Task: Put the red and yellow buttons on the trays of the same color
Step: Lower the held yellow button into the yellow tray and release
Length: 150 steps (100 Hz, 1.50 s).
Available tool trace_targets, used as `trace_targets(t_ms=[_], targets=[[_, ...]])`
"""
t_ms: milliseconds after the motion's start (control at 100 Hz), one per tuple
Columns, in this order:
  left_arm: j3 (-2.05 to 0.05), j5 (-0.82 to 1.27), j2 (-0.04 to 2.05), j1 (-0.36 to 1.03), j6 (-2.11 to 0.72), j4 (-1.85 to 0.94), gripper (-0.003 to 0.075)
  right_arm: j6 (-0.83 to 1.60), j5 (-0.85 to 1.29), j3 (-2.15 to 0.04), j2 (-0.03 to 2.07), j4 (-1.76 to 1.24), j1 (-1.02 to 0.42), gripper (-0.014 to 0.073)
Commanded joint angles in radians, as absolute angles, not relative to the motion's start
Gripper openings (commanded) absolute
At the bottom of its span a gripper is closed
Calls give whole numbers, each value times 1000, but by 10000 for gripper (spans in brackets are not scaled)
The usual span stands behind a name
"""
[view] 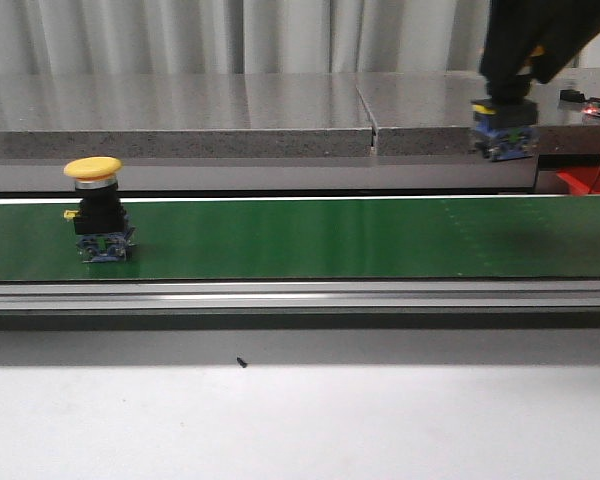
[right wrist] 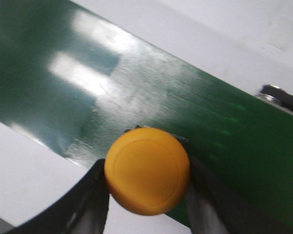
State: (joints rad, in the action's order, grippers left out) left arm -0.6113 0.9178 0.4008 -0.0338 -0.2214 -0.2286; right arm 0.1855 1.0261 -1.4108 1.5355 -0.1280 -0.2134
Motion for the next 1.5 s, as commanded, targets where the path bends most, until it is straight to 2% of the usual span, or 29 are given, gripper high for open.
trace_targets(t_ms=[0,370,740,1140,1490], targets=[[-637,857,409,-24,-221,-248,-19,194,1005,-1429,1472,-134,-137,277],[-637,857,409,-24,-221,-248,-19,174,940,-1264,1439,-135,185,277],[-637,857,409,-24,-221,-248,-19,174,760,-1141,1447,-135,383,277],[-637,857,409,-24,-221,-248,-19,166,498,-1001,1487,-231,432,277],[-637,857,409,-24,-221,-248,-19,166,519,-996,1564,-265,432,279]])
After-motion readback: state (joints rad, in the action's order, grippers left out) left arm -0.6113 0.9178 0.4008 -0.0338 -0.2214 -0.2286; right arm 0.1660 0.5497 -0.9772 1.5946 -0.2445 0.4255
